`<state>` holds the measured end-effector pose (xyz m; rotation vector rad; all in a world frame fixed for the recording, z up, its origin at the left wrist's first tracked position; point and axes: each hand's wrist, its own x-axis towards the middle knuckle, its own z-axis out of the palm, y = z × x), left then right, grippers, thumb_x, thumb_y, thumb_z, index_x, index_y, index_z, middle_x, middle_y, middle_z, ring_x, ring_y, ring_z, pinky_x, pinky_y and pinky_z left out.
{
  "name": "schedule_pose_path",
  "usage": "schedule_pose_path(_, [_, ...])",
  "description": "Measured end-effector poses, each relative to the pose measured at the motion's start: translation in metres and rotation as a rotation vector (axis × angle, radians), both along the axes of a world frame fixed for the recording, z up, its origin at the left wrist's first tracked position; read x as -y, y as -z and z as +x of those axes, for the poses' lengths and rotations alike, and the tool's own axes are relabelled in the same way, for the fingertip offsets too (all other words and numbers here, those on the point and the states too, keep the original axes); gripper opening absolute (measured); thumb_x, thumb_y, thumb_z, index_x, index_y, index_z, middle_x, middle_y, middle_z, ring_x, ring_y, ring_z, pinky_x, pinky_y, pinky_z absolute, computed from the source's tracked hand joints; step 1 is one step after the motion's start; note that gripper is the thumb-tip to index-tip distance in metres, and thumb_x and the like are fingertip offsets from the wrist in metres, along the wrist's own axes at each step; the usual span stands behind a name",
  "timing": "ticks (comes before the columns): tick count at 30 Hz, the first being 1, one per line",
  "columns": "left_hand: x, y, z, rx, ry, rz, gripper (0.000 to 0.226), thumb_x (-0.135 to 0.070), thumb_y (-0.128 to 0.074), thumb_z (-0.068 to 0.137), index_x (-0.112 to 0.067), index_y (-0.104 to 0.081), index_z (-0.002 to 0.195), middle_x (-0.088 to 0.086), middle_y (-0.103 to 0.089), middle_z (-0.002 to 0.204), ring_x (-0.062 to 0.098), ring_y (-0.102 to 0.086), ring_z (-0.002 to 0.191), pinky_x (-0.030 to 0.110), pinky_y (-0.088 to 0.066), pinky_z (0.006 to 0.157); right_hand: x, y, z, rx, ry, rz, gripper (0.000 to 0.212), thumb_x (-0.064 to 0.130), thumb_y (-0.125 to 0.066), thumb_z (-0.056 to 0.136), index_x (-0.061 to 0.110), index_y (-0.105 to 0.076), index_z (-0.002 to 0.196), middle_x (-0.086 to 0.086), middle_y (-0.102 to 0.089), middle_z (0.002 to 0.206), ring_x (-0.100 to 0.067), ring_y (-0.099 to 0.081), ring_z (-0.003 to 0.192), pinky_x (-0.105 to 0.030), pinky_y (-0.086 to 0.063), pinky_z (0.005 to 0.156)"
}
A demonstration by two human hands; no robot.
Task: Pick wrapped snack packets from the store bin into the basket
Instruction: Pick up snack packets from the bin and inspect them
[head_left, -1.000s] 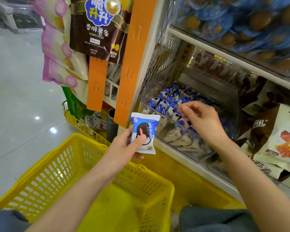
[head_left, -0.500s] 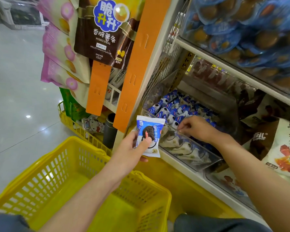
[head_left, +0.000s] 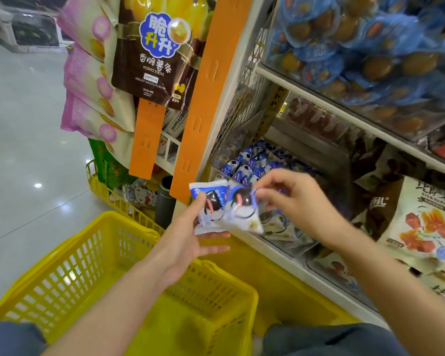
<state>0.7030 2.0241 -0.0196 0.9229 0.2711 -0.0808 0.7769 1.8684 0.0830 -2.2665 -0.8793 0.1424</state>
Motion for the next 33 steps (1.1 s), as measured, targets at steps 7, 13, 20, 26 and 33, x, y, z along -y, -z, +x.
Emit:
schedule_pose_path(7, [-0.008,-0.01,-0.01,0.09,0.15,0.211,0.055,-0.035,-0.07,0.066,-0.024,-0.056,0.118,0.002,-0.073,0.1,0.018,-0.071,0.084,0.025,-0.056,0.061,-0.015,0.028,-0.017,-0.236,0.092,0.136,0.003,0.021,-0.058,0.089,0.021,-0.058,0.092,0.004,-0.062,0.088,0.0,-0.059,0.069,-0.016,-0.053,0.062])
schedule_pose_path(13, [-0.007,-0.014,-0.015,0.141,0.265,0.351,0.058,-0.037,-0.072,0.066,-0.032,-0.051,0.119,-0.004,-0.071,0.107,0.015,-0.068,0.096,0.031,-0.054,0.08,-0.015,0.027,-0.012,-0.557,0.062,0.115,0.011,0.016,-0.055,0.091,0.02,-0.065,0.093,0.004,-0.071,0.086,0.0,-0.066,0.071,-0.013,-0.053,0.06])
schedule_pose_path(20, [-0.005,-0.013,-0.012,0.094,0.204,0.357,0.016,-0.031,-0.052,0.092,-0.027,-0.056,0.107,-0.004,-0.074,0.091,0.011,-0.07,0.087,0.02,-0.055,0.075,0.002,0.01,0.027,-0.33,0.373,0.336,0.009,0.022,-0.06,0.089,0.017,-0.066,0.084,-0.007,-0.071,0.084,-0.007,-0.067,0.061,-0.015,-0.053,0.055])
schedule_pose_path(26, [-0.004,-0.012,-0.009,-0.022,0.055,0.316,0.026,-0.028,-0.051,0.094,-0.022,-0.053,0.119,0.001,-0.071,0.104,0.015,-0.069,0.092,0.027,-0.054,0.082,0.018,0.016,0.077,0.02,0.59,-0.154,0.042,0.034,-0.058,0.089,-0.008,-0.06,0.088,-0.02,-0.067,0.081,-0.007,-0.063,0.051,-0.012,-0.039,0.038])
schedule_pose_path(33, [-0.004,-0.013,-0.007,-0.069,0.023,0.366,0.029,-0.028,-0.05,0.095,-0.021,-0.05,0.123,0.005,-0.068,0.108,0.018,-0.068,0.096,0.034,-0.052,0.089,0.004,0.042,0.094,-0.158,0.301,-0.513,0.043,0.031,-0.06,0.088,0.013,-0.042,0.055,-0.006,-0.047,0.053,-0.009,-0.051,0.042,-0.016,-0.039,0.046])
